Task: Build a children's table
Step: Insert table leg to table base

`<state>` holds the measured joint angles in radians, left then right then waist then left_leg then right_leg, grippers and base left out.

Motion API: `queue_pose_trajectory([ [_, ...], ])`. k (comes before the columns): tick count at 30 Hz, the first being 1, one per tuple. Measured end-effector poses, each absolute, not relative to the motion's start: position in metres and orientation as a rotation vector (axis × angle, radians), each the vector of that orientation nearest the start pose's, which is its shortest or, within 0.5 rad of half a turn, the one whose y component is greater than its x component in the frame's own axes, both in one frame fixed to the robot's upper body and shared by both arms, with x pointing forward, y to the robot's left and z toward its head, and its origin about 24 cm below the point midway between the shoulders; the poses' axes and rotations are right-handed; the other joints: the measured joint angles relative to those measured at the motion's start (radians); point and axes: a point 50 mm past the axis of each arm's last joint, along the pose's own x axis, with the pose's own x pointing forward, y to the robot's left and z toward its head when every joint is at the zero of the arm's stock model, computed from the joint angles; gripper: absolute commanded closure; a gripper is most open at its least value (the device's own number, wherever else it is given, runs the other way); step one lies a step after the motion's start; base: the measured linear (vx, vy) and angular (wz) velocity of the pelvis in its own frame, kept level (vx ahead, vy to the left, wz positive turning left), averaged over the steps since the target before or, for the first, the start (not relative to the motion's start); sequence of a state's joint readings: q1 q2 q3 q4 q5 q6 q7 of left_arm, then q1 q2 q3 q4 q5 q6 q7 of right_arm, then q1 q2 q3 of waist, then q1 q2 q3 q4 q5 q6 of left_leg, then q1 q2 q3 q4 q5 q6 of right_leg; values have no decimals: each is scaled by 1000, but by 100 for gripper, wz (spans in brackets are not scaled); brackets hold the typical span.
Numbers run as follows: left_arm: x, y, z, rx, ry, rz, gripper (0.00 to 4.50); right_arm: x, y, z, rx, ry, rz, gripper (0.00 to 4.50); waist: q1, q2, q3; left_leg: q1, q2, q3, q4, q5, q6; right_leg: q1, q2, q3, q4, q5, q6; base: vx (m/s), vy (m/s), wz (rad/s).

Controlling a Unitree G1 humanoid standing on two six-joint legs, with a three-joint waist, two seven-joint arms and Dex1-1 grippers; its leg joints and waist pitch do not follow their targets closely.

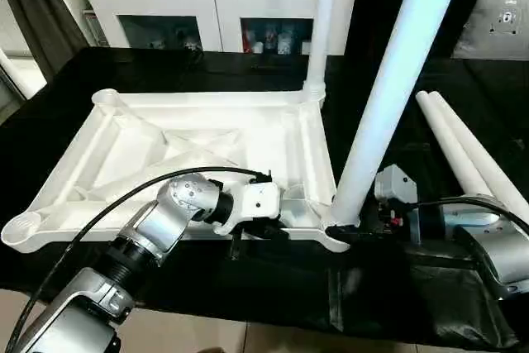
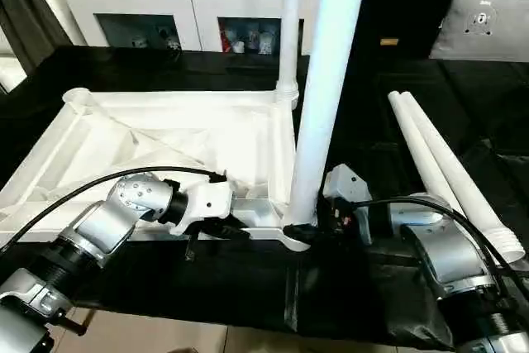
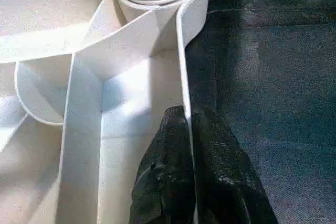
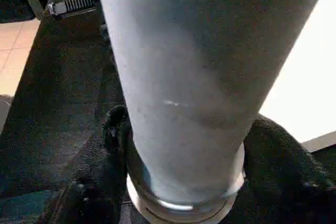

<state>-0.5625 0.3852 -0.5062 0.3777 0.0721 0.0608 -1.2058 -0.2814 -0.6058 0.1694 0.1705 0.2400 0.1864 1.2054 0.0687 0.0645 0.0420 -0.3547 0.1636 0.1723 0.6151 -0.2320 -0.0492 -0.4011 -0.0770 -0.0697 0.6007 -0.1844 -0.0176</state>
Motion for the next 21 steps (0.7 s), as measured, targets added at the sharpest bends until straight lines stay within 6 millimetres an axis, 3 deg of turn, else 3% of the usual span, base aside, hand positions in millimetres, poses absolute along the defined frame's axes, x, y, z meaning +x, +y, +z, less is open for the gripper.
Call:
queue_pose_trajectory([
  [5,290,91,53,601,394,-1554,450,265,-190,66,-216,380,1250,181,-2,-2,-1,0,0,0,0,0,0,0,0,0,0,0,0,0,0,0],
  [9,288,95,50,535,422,-1505,450,267,-180,62,-172,389,1203,183,-12,-4,-3,3,1,0,0,0,0,2,0,0,1,0,0,0,0,0],
  [11,289,99,49,510,449,-1454,450,270,-173,58,-156,387,1147,183,-24,-6,-4,6,1,0,0,1,-1,4,0,0,2,1,-1,0,0,0],
  [16,294,94,46,416,477,-1268,450,289,-157,53,-88,369,897,184,-75,-7,-4,7,1,0,1,3,-9,4,1,0,0,0,1,0,0,0],
  [21,296,73,45,315,477,-1072,450,309,-142,51,-22,363,617,184,-97,-10,-3,5,1,0,2,4,-9,2,1,-1,-1,1,1,0,0,0],
])
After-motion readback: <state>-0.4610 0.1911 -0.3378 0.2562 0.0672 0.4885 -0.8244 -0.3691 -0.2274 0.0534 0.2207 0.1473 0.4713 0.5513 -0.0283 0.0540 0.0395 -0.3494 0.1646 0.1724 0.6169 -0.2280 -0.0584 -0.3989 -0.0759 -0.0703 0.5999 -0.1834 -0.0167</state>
